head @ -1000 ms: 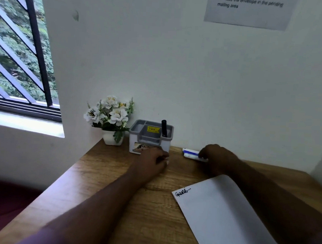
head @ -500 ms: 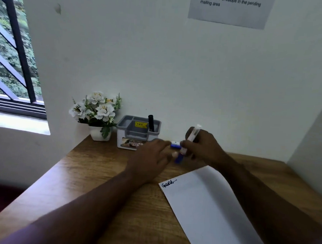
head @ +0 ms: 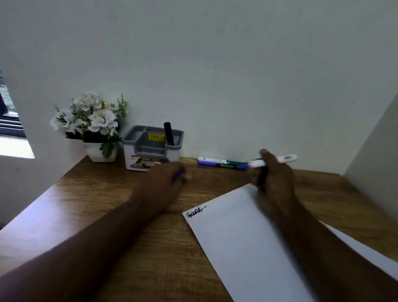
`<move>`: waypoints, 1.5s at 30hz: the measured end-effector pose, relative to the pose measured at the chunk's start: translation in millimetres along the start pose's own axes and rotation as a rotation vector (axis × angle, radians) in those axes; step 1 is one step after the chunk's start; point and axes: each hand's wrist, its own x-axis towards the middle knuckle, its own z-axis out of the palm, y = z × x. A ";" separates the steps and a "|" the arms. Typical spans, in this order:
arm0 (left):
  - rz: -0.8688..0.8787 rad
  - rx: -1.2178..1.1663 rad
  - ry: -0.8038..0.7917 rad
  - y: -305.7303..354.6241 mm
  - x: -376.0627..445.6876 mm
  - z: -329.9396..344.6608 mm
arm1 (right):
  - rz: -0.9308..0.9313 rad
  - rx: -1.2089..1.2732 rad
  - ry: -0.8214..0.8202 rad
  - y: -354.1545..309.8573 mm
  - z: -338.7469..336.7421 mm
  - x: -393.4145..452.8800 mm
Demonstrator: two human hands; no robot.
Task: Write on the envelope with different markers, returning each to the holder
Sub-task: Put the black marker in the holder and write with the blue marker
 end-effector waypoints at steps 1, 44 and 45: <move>0.043 -0.038 -0.103 6.9 0.1 5.2 | 0.019 -0.020 -0.078 4.1 3.9 -3.9; 0.033 -0.284 -0.485 6.8 2.3 8.1 | 0.002 -0.712 -0.616 24.2 -2.5 -37.9; 0.033 -0.281 -0.488 6.8 2.3 8.0 | 0.000 -0.710 -0.624 24.3 -1.7 -38.7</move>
